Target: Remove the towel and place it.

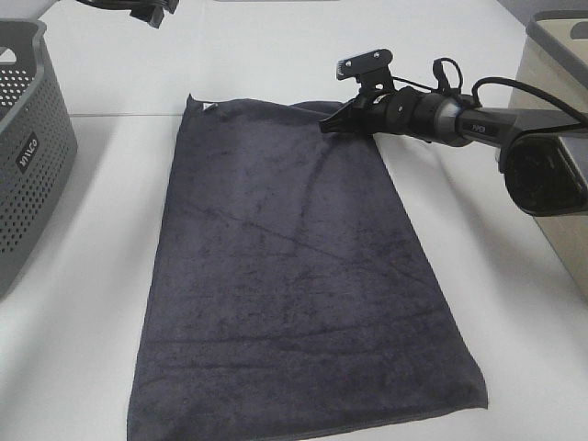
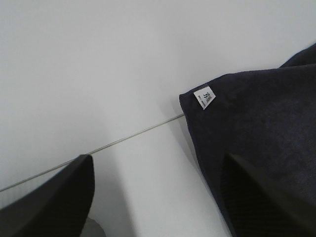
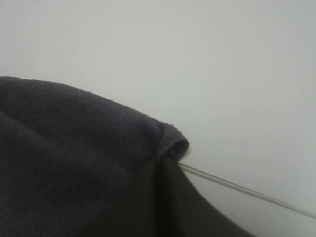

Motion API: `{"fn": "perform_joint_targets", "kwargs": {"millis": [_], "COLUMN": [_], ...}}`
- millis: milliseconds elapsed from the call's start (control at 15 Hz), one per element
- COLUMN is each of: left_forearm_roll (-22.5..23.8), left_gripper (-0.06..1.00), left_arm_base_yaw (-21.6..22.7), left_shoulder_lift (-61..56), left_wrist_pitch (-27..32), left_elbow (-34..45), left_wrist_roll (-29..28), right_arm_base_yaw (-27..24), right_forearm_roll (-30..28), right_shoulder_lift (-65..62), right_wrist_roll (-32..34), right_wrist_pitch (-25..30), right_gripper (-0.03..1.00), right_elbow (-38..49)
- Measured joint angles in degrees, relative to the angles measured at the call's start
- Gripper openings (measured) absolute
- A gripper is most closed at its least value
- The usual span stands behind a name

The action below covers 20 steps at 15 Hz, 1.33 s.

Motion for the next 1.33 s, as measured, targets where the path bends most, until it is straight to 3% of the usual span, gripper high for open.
{"fn": "perform_joint_targets", "kwargs": {"millis": [400, 467, 600, 800, 867, 1067, 1267, 1333], "left_forearm_roll": [0.00, -0.11, -0.23, -0.63, -0.74, -1.09, -0.92, -0.86], "left_gripper": [0.68, 0.68, 0.68, 0.68, 0.68, 0.68, 0.68, 0.68], "left_arm_base_yaw": [0.00, 0.00, 0.00, 0.00, 0.00, 0.00, 0.00, 0.00], "left_shoulder_lift": [0.00, 0.00, 0.00, 0.00, 0.00, 0.00, 0.00, 0.00], "left_wrist_pitch": [0.00, 0.00, 0.00, 1.49, 1.60, 2.75, 8.02, 9.17], "left_elbow": [0.00, 0.00, 0.00, 0.00, 0.00, 0.00, 0.00, 0.00], "left_wrist_roll": [-0.23, -0.23, -0.23, -0.23, -0.23, -0.23, -0.23, -0.23], "right_arm_base_yaw": [0.00, 0.00, 0.00, 0.00, 0.00, 0.00, 0.00, 0.00], "right_forearm_roll": [0.06, 0.17, 0.23, 0.17, 0.17, -0.23, -0.74, -1.15], "right_shoulder_lift": [0.00, -0.17, -0.97, -5.56, -6.99, -13.41, -21.49, -22.80], "right_wrist_roll": [0.00, 0.00, 0.00, 0.00, 0.00, 0.00, 5.10, 7.22], "right_wrist_pitch": [0.00, 0.23, 1.66, 5.33, 6.82, 18.56, 41.88, 45.72], "right_gripper": [0.02, 0.06, 0.22, 0.64, 0.65, 0.66, 0.66, 0.66], "right_elbow": [0.00, 0.00, 0.11, 0.11, 0.11, 0.11, 0.11, 0.11]}}
